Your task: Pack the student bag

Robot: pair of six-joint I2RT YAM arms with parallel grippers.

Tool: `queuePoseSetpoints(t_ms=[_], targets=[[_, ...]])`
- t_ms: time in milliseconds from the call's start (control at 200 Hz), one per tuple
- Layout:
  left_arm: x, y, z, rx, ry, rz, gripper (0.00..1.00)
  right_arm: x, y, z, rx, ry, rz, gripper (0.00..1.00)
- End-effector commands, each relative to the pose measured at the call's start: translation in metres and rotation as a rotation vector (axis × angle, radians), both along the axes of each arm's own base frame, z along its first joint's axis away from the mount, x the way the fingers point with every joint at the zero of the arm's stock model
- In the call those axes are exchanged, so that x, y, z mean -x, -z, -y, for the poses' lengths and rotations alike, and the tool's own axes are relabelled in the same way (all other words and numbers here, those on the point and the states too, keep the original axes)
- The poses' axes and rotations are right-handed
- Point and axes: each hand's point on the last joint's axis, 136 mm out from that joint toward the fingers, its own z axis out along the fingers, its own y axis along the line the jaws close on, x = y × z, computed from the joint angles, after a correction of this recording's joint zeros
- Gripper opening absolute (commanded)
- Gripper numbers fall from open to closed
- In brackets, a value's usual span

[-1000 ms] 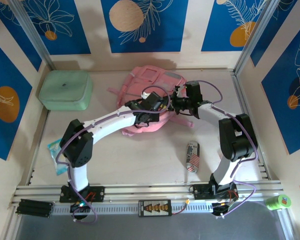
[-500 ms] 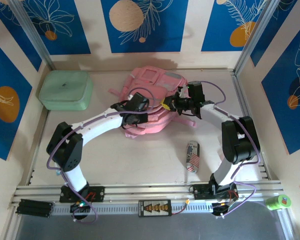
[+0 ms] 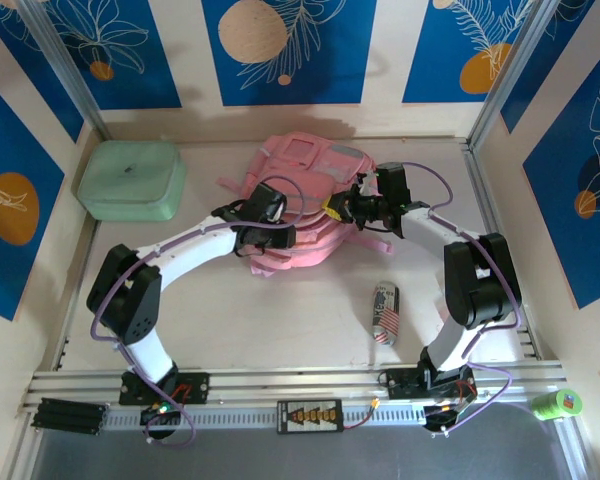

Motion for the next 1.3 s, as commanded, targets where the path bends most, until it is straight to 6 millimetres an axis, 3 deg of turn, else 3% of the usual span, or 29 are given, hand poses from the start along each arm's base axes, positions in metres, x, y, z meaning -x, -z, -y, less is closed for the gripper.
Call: queuePoseSetpoints(t_ms=[0, 150, 295, 450, 575, 725, 990, 1160, 1295], targets=[[-0.001, 0.008, -0.009, -0.039, 0.042, -0.023, 0.42, -0.005, -0.028, 0.005, -0.014, 0.008, 0.097, 0.08], [-0.005, 0.013, -0.012, -0.029, 0.035, -0.031, 0.39, -0.006, -0.026, 0.006, -0.010, 0.016, 0.091, 0.08], [-0.004, 0.012, 0.009, 0.083, 0.135, -0.036, 0.37, -0.007, -0.024, 0.008, -0.009, 0.021, 0.085, 0.08], [-0.006, 0.018, 0.014, 0.109, 0.150, -0.049, 0.36, -0.008, -0.025, 0.011, -0.009, 0.027, 0.086, 0.08], [-0.010, 0.020, 0.014, 0.120, 0.145, -0.050, 0.27, -0.007, -0.025, 0.010, -0.008, 0.026, 0.084, 0.08], [-0.012, 0.013, 0.010, 0.138, 0.132, -0.030, 0.14, -0.009, -0.020, 0.017, 0.010, 0.049, 0.074, 0.08], [-0.008, -0.012, 0.004, 0.186, 0.129, 0.001, 0.00, -0.016, -0.011, 0.032, 0.007, 0.093, 0.051, 0.08], [-0.006, -0.011, -0.002, 0.158, 0.122, -0.004, 0.00, -0.018, -0.009, 0.040, 0.017, 0.118, 0.046, 0.07], [-0.009, -0.005, -0.018, 0.101, 0.089, -0.014, 0.00, -0.022, -0.002, 0.058, 0.050, 0.175, 0.033, 0.07]])
